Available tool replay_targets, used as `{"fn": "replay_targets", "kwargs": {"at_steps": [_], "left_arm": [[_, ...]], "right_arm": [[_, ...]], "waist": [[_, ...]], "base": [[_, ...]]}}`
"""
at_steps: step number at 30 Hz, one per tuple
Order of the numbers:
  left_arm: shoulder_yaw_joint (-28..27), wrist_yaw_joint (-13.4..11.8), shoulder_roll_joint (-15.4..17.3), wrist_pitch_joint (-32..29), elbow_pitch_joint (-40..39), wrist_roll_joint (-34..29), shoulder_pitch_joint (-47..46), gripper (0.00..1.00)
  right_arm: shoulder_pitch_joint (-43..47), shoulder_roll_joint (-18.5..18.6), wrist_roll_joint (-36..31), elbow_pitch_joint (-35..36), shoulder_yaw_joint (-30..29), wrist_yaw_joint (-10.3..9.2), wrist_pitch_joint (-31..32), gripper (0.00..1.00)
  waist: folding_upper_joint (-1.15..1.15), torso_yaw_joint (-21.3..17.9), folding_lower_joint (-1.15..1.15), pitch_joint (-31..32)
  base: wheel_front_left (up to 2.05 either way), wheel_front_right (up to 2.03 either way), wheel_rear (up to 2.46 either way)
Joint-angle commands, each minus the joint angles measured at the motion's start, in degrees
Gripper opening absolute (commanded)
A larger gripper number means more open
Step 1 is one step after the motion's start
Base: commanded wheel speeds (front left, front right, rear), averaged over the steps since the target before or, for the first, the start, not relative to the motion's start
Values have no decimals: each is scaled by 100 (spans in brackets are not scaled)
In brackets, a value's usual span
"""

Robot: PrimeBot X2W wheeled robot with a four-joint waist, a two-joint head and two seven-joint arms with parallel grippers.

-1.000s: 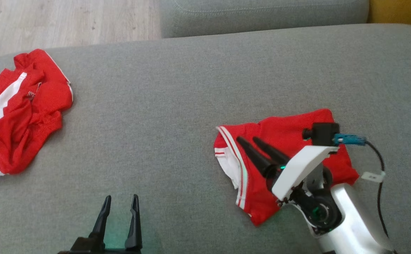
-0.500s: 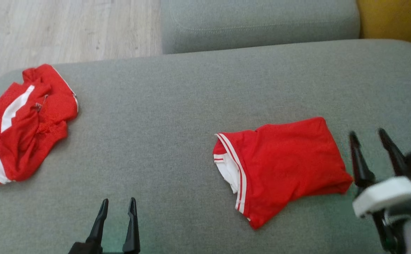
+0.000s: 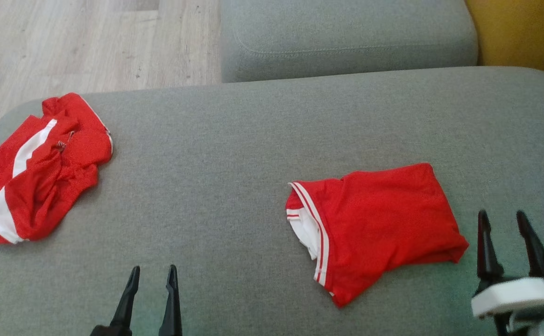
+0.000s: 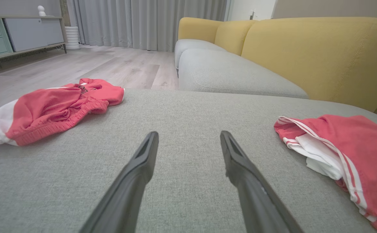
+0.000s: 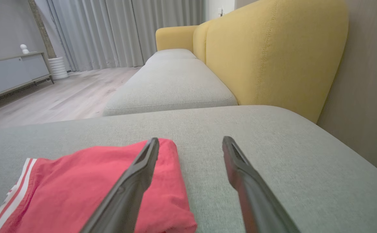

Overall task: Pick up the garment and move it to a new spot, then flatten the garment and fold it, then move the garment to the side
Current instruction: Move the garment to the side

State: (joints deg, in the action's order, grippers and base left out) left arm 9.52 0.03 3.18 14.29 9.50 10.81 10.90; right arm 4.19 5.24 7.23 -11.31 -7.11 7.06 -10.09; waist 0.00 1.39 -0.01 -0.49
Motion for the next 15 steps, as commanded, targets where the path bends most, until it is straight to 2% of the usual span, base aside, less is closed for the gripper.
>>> {"fn": "replay_targets", "kwargs": {"at_steps": [1,5,12,15], "left_arm": [[-193,13,-30,71,-209,-53,-148,100],[-181,11,-30,71,-288,-67,-209,100],[-163,34,-30,71,-293,-96,-358,100],[-135,56,-30,71,-274,-106,-425,100]], "right_arm": [[-424,141,52,183,140,43,-6,100],[-874,366,340,67,289,43,507,100],[-1647,762,1084,-476,735,43,2208,100],[-1873,836,1181,-846,761,43,2706,100]], "waist": [[0,4,1,-37],[0,40,1,-185],[0,141,1,-450],[0,211,1,-533]], "base": [[0,0,0],[0,0,0],[0,0,0],[0,0,0]]}}
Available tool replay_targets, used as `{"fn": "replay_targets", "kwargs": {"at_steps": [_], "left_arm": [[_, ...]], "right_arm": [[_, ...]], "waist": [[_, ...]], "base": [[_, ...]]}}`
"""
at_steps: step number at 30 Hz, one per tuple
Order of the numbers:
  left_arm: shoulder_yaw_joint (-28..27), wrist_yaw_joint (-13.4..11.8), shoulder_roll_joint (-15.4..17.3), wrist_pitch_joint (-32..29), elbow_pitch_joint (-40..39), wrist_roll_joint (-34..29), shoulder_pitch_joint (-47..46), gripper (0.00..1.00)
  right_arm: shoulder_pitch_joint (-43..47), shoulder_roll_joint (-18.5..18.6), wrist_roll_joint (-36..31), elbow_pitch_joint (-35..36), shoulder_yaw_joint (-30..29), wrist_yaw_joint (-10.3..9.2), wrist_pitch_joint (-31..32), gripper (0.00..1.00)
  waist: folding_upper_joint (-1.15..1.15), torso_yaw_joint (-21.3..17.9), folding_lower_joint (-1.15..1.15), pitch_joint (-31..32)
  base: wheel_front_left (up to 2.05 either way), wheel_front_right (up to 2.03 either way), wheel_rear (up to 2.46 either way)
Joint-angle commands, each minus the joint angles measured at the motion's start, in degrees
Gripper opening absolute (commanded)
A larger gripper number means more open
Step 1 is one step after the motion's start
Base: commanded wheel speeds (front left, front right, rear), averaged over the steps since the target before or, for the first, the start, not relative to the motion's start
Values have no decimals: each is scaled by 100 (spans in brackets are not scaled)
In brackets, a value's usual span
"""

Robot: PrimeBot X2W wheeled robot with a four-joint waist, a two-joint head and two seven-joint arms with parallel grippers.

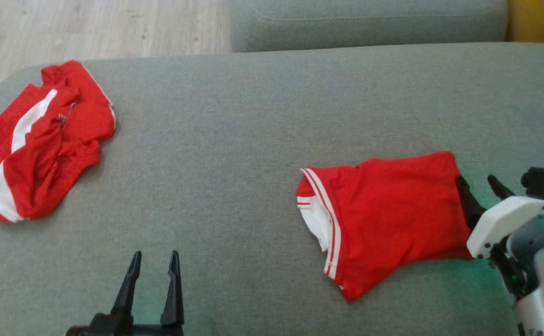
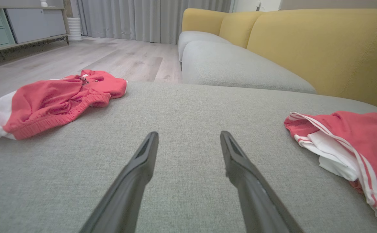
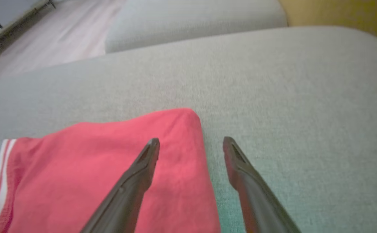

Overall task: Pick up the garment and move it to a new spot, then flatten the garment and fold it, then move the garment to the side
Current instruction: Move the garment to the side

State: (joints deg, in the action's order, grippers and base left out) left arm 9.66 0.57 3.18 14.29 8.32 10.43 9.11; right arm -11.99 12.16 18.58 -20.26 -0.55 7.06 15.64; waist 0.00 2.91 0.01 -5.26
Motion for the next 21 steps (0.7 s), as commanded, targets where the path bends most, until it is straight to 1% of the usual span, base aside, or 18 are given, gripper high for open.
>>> {"fn": "replay_targets", "kwargs": {"at_steps": [1,4,5,9,10,12,13,14,15,17,19,21], "left_arm": [[-137,5,-30,71,-152,-68,-269,100],[-133,-2,-30,71,-136,-57,-332,100],[-133,-2,-30,71,-136,-57,-332,100],[-125,5,-30,71,-122,-73,-368,100],[-125,6,-30,71,-117,-78,-374,100],[-127,7,-30,71,-113,-81,-391,100],[-126,5,-30,71,-113,-81,-398,100],[-126,-2,-30,71,-115,-80,-403,100],[-128,-17,-30,71,-123,-76,-407,100],[-134,-31,-30,71,-151,-60,-417,100],[-123,-4,-30,71,-170,-99,-458,100],[-108,34,-30,71,-201,-153,-552,100]], "right_arm": [[-309,149,76,-94,95,43,278,100],[-438,188,45,-495,73,43,600,100],[-438,188,45,-495,73,43,600,100],[-590,169,119,-917,137,43,906,100],[-629,156,175,-1003,176,43,987,100],[-718,53,502,-1139,169,43,1162,100],[-766,12,696,-1177,165,43,1248,52],[-813,-7,867,-1192,153,43,1300,0],[-866,6,983,-1181,167,43,1320,0],[-1033,103,1004,-1125,79,43,1075,0],[-1297,253,786,-1102,-118,43,671,0],[-1631,445,407,-1196,-335,43,351,0]], "waist": [[0,91,-1,-78],[0,169,-1,-135],[0,169,-1,-135],[0,245,-1,-211],[0,256,-1,-225],[0,271,-1,-254],[0,273,-1,-268],[0,263,-1,-284],[0,235,-1,-302],[0,127,-1,-372],[0,-1,-1,-507],[0,-138,-1,-675]], "base": [[0,0,0],[0,0,0],[0,0,0],[0,0,0],[0,0,0],[0,0,0],[0,0,0],[0,0,0],[0,0,0],[0,0,0],[0,0,0],[0,0,0]]}}
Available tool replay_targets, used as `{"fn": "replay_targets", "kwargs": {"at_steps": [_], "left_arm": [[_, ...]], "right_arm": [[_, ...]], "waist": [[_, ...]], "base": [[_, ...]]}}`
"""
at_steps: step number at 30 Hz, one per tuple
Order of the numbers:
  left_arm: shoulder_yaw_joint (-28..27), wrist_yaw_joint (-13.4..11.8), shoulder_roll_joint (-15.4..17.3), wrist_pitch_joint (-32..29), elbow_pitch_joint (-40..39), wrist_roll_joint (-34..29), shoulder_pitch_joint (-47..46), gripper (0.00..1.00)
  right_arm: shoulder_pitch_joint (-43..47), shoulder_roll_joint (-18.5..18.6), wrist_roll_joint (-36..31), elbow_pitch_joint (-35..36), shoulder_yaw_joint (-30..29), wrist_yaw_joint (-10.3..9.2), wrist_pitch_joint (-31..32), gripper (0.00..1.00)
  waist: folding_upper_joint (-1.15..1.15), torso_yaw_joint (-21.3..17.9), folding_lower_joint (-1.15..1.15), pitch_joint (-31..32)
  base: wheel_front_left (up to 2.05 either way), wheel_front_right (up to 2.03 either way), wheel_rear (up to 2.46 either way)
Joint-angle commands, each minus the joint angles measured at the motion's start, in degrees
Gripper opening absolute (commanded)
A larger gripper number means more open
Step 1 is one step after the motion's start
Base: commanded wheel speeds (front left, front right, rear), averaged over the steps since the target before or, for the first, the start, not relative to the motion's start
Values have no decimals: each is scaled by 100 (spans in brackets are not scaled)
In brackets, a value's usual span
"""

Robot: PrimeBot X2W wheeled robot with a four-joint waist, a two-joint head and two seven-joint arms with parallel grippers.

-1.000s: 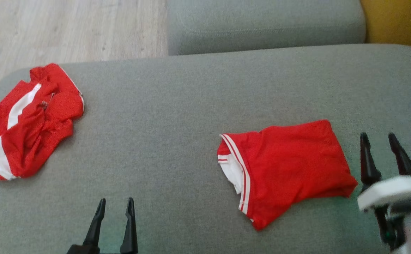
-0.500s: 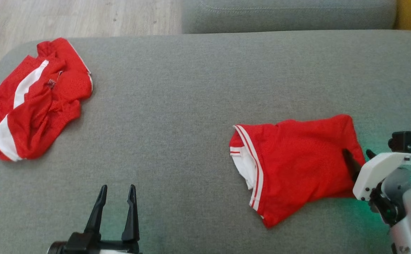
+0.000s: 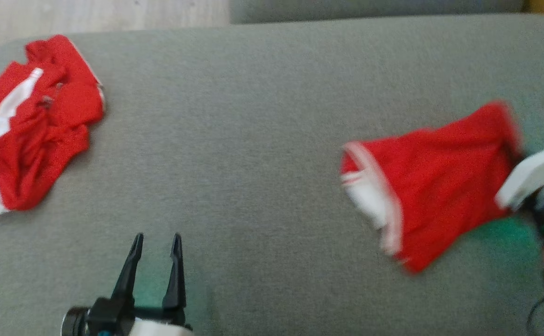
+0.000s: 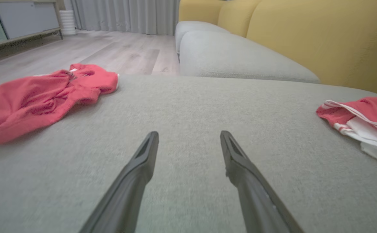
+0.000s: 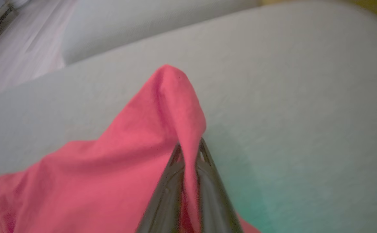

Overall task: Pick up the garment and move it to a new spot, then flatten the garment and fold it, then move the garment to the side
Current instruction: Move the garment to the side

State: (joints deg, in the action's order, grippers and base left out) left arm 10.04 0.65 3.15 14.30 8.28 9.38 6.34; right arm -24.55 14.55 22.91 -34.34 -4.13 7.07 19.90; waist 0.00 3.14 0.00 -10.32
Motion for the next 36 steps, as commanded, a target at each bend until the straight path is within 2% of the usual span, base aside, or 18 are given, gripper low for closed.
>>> {"fn": "replay_targets", "kwargs": {"at_steps": [1,6,12,17,18,19,23,26,28,32,36], "left_arm": [[-131,56,-27,70,-202,-93,-330,100],[-117,218,23,70,-239,-312,-582,100],[-229,281,146,70,-336,-437,-686,100],[-262,306,162,70,-355,-485,-629,100],[-273,300,160,70,-355,-491,-618,100],[-286,293,157,70,-355,-495,-609,100],[-331,257,127,70,-375,-469,-579,100],[-352,234,96,70,-378,-430,-552,100],[-361,230,85,70,-372,-411,-546,100],[-386,208,45,70,-288,-329,-484,100],[-371,175,9,70,-187,-245,-371,100]], "right_arm": [[-554,248,-164,122,-155,42,-183,0],[-1313,617,-1082,-314,-977,42,-558,0],[-1834,1067,-2091,-751,-1785,42,-701,0],[-2025,1100,-3094,-898,-2512,42,-929,0],[-2055,1056,-3281,-866,-2602,42,-1033,85],[-2091,990,-3442,-841,-2675,42,-1120,100],[-2166,656,-3845,-641,-2719,42,-1629,100],[-2086,357,-3813,-423,-2612,42,-2056,100],[-2014,291,-3768,-325,-2520,42,-2189,100],[-1537,13,-3438,235,-2061,42,-2609,100],[-816,-324,-2950,1076,-1517,42,-2770,100]], "waist": [[0,-220,0,-248],[0,-404,0,-663],[0,-379,0,-1018],[0,-302,0,-1065],[0,-299,0,-1063],[0,-301,0,-1059],[0,-355,0,-954],[0,-412,0,-788],[0,-430,0,-726],[0,-512,0,-401],[0,-568,0,-44]], "base": [[0,0,0],[0,0,0],[0,0,0],[0,0,0],[0,0,0],[0,0,0],[0,0,0],[0,0,0],[0,0,0],[0,0,0],[0,0,0]]}}
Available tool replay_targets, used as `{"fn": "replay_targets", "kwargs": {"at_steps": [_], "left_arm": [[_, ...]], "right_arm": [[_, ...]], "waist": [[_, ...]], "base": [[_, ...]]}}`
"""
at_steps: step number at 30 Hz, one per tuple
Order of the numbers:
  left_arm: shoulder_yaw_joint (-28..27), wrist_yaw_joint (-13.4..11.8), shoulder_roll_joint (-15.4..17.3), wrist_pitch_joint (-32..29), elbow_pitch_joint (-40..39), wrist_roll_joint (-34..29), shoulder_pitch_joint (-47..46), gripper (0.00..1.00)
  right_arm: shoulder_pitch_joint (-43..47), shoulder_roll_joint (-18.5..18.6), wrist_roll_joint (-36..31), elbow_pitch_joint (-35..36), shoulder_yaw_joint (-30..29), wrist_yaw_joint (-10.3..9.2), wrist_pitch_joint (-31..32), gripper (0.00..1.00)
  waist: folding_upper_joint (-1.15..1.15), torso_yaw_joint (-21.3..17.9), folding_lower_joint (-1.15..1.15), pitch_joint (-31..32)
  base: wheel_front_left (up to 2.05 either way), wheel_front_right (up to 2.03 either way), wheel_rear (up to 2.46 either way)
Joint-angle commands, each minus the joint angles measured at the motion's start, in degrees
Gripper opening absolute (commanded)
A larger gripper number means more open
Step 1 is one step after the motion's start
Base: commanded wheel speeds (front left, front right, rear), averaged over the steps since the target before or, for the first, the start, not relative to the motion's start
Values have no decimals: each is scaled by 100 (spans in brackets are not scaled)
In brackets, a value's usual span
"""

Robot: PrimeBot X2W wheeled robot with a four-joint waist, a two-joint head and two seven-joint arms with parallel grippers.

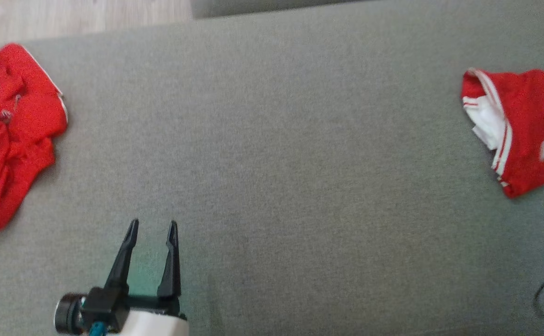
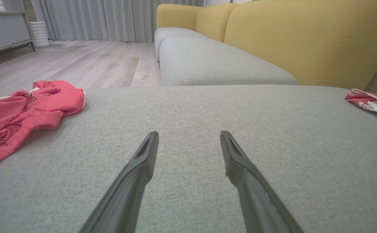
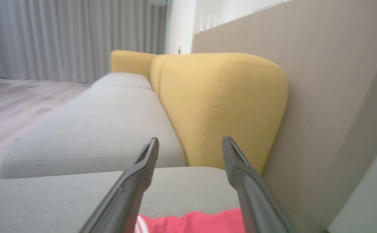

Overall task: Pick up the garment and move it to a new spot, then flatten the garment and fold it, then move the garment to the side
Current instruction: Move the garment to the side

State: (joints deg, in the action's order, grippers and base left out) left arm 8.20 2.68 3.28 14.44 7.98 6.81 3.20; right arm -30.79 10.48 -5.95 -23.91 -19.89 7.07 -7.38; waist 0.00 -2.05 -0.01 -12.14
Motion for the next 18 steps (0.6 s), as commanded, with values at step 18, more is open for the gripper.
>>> {"fn": "replay_targets", "kwargs": {"at_steps": [18], "left_arm": [[12,-125,-39,56,105,208,314,100]], "right_arm": [[3378,-749,555,1424,1475,42,-708,100]], "waist": [[0,97,1,967]], "base": [[0,0,0]]}}
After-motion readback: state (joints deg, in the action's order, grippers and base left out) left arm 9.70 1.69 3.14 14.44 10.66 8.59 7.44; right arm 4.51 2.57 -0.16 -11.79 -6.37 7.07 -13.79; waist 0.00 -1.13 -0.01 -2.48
